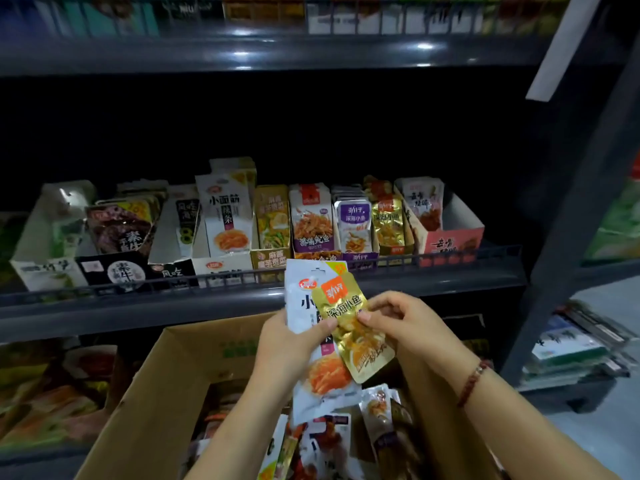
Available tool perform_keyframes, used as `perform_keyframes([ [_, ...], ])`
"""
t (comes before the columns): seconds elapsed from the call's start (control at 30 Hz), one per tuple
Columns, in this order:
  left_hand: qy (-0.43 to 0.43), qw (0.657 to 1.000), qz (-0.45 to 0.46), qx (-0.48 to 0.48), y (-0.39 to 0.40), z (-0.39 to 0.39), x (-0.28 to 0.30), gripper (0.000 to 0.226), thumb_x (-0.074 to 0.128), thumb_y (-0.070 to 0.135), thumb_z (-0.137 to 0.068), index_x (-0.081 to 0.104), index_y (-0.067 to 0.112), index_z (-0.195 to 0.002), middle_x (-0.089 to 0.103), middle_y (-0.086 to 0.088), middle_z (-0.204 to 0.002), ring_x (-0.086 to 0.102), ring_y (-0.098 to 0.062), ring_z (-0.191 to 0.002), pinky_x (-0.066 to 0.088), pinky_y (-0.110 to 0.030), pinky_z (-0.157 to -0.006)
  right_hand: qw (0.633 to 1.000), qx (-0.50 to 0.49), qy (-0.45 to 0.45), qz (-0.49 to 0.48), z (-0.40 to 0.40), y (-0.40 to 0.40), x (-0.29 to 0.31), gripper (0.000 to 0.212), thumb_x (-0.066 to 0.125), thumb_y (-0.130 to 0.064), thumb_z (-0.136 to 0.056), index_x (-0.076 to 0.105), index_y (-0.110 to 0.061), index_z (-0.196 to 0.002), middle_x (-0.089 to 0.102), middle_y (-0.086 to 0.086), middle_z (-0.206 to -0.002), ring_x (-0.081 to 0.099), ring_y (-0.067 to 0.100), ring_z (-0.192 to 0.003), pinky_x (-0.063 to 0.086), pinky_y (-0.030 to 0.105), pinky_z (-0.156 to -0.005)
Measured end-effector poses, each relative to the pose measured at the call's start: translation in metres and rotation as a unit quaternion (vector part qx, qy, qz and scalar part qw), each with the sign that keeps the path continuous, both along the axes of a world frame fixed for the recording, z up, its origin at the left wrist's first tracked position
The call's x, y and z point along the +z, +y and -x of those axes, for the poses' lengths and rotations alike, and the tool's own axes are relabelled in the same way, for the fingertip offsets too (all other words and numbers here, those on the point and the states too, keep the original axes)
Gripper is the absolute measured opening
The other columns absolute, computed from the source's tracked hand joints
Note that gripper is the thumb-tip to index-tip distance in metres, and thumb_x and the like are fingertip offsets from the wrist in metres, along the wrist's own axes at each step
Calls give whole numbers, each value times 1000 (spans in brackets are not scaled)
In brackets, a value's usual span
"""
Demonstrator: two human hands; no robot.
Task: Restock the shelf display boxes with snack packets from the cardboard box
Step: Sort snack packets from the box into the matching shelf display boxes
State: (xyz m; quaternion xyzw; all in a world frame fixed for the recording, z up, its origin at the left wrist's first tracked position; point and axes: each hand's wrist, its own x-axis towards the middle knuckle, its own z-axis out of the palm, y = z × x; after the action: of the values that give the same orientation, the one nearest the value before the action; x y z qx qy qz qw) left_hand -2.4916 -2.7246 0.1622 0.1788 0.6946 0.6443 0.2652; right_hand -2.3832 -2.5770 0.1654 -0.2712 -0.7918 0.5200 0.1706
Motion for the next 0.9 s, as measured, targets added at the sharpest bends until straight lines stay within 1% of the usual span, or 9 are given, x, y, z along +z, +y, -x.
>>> perform_keyframes([
  [0.07, 46, 999, 7, -9, 7, 1, 3, 19, 79, 20, -78, 67, 21, -92, 76, 1, -89, 73, -15, -76, 60, -37, -73, 1000, 1, 5, -2, 5, 8, 8, 13, 73, -23, -82, 69, -13, -88, 72, 2, -83, 69, 10, -74, 58, 28, -69],
  [0.13, 66, 998, -1, -8, 13, 1, 3, 18, 78, 20, -78, 65, 23, -90, 75, 4, -86, 73, -11, -75, 59, -31, -68, 1000, -7, 8, 7, 10, 16, 17, 10, 70, -18, -85, 66, -9, -81, 68, -3, -69, 62, 2, -54, 47, 15, -50],
  [0.2, 60, 998, -17, 13, 18, 4, 3, 15, 76, 18, -80, 65, 24, -88, 74, 6, -84, 73, -10, -72, 58, -28, -63, 998, -46, 29, 13, 16, 32, 25, 11, 66, -17, -88, 64, -8, -81, 64, -4, -65, 55, 4, -46, 39, 13, -42],
  [0.37, 16, 996, -55, 64, 21, 15, 4, 12, 71, 20, -84, 63, 24, -92, 71, 6, -86, 71, -12, -76, 54, -27, -59, 980, -170, 90, -44, 42, 84, 41, 11, 57, -18, -94, 55, -11, -85, 66, 3, -83, 64, 3, -54, 45, 18, -42],
  [0.57, -3, 996, -64, 68, 23, 22, 0, 11, 71, 20, -85, 64, 23, -93, 73, 5, -88, 72, -12, -74, 57, -29, -62, 941, -283, 140, -120, 82, 138, 45, 10, 50, -17, -98, 48, -12, -107, 65, 10, -101, 64, 11, -69, 49, 22, -50],
  [0.67, -5, 996, -61, 69, 24, 25, -3, 11, 71, 20, -85, 64, 23, -93, 74, 5, -87, 73, -12, -72, 57, -28, -61, 942, -295, 91, -134, 97, 157, 40, 23, 48, -13, -98, 50, -8, -121, 64, 7, -111, 65, 17, -79, 53, 26, -59],
  [0.73, -4, 996, -60, 69, 24, 27, -4, 11, 71, 21, -85, 64, 23, -93, 74, 6, -86, 72, -10, -70, 56, -27, -59, 954, -269, 17, -132, 106, 162, 39, 30, 48, -13, -99, 48, -6, -127, 65, 8, -112, 66, 18, -76, 53, 26, -56],
  [0.8, -1, 996, -60, 71, 24, 29, -4, 11, 71, 21, -85, 64, 24, -93, 74, 6, -86, 72, -10, -70, 55, -27, -58, 966, -229, -42, -113, 113, 163, 38, 38, 46, -8, -98, 41, -4, -136, 65, 16, -115, 67, 20, -79, 52, 24, -53],
  [0.9, 3, 996, -57, 71, 24, 30, -4, 11, 71, 21, -85, 63, 25, -93, 73, 6, -87, 72, -11, -70, 54, -25, -57, 971, -211, -62, -97, 117, 163, 37, 51, 41, 2, -97, 25, -3, -146, 63, 21, -119, 66, 23, -88, 50, 21, -51],
])
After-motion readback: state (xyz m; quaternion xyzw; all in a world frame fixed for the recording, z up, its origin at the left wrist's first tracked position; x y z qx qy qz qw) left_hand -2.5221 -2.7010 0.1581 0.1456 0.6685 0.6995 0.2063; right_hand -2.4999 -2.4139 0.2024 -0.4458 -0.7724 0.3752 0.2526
